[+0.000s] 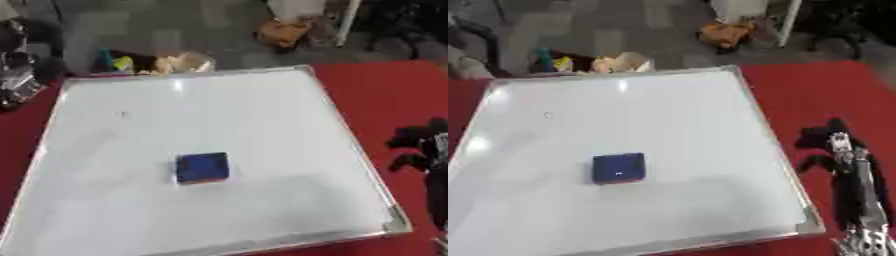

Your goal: Wipe the whiteboard clean with a brush.

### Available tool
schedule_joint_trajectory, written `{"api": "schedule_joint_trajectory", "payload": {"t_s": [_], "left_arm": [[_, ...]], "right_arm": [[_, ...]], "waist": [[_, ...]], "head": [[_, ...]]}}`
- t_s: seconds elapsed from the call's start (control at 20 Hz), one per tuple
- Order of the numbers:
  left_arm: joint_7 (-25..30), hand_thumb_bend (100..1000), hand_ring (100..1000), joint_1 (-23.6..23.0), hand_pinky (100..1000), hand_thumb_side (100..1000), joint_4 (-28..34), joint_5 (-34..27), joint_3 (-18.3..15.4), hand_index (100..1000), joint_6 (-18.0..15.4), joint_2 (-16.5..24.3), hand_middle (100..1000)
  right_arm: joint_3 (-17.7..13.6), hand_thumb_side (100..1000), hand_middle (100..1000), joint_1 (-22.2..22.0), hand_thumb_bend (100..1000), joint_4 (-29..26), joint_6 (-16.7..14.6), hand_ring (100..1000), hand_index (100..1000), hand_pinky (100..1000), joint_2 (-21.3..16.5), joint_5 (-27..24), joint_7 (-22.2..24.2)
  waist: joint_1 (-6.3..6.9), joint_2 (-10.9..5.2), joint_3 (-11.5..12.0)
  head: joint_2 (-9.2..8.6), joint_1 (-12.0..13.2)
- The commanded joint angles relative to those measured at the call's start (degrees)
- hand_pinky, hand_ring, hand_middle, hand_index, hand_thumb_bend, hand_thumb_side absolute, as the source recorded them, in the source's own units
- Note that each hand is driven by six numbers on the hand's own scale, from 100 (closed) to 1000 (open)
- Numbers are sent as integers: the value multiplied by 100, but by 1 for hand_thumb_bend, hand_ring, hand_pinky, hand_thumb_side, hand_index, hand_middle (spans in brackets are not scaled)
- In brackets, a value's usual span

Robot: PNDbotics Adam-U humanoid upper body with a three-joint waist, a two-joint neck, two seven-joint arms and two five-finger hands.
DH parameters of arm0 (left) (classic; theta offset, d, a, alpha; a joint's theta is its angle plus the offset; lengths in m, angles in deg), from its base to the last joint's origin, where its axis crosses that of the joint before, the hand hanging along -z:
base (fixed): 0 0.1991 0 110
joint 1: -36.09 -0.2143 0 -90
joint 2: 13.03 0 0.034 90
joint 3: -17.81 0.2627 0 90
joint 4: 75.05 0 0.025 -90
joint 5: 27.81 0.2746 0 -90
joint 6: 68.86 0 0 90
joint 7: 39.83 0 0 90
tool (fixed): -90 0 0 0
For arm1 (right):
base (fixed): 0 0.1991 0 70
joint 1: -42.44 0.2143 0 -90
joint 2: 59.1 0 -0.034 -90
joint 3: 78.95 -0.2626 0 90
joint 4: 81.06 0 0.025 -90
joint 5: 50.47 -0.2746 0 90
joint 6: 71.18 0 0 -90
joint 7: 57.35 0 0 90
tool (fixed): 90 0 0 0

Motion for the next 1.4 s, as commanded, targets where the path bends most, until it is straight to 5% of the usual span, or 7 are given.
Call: {"api": "schedule_joint_trajectory", "payload": {"t_s": [0.05,0.6,1.0,1.4], "left_arm": [[448,646,802,376,524,541,-159,661,283,790,-40,174,648],[1369,633,787,1432,568,493,-1099,2579,1242,810,-563,-665,696],[1670,647,771,1611,549,465,-1898,3267,1539,808,-738,-1365,683],[1709,641,754,1548,519,438,-2251,3595,1600,787,-850,-1625,653]], "right_arm": [[-1,950,506,60,100,-123,-7,587,610,329,-170,-33,32],[51,948,506,98,100,-123,-24,587,610,329,-193,-77,98],[73,946,505,122,100,-123,-29,586,610,329,-178,-102,131],[78,949,505,129,100,-123,-28,586,610,329,-164,-110,142]], "waist": [[10,-115,-27],[8,-136,-153],[-26,-130,-214],[-43,-121,-224]], "head": [[-60,11],[-34,46],[-42,68],[-52,58]]}}
